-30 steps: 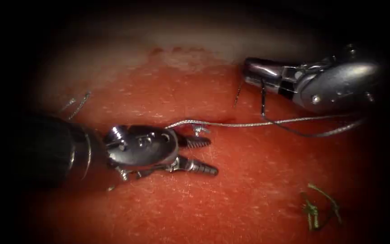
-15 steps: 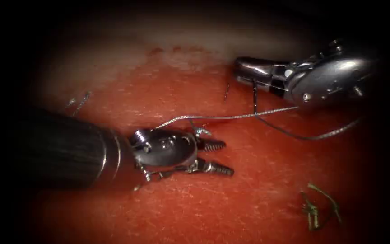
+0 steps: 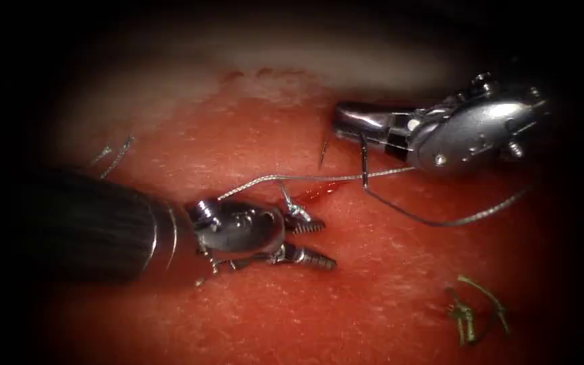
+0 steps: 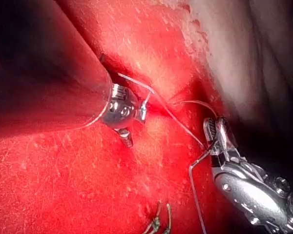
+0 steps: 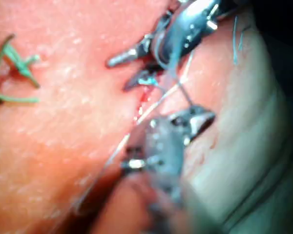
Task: Wound Closure
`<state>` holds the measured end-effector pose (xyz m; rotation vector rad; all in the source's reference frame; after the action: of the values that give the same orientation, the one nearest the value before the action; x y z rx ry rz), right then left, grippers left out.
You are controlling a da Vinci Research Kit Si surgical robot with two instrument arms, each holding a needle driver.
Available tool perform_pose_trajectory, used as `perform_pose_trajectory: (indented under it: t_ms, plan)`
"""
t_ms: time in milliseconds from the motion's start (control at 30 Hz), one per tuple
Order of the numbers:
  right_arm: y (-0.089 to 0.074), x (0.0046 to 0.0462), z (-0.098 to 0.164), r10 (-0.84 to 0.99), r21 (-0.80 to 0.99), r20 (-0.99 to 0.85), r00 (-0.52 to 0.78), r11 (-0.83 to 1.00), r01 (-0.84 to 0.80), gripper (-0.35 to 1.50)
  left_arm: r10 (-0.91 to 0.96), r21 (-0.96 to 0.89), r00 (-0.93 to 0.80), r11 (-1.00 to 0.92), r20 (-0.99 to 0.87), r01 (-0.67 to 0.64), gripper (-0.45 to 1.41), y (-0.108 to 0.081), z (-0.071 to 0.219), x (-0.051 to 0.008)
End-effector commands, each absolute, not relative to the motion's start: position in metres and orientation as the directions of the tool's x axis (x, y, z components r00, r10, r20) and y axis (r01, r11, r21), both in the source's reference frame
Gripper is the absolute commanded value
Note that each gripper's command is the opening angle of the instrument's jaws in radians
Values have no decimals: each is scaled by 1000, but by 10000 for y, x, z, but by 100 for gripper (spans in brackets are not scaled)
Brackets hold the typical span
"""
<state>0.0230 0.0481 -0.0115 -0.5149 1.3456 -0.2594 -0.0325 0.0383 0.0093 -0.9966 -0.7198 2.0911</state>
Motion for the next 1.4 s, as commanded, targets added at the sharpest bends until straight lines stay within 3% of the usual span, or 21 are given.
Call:
perform_pose_trajectory:
  t_ms: [33, 600, 1400]
  plan:
    - [481, 236, -107, -467, -497, -858, 216, 861, -112, -35, 780, -720, -457, -599, -427, -351, 71, 377, 99, -330]
    - [478, 239, -95, -525, -557, -824, 211, 819, -137, -35, 802, -733, -442, -571, -402, -370, 71, 379, 95, -330]
    - [454, 240, -76, -665, -681, -697, 268, 731, 41, -35, 801, -736, -443, -570, -401, -365, 71, 381, 92, -327]
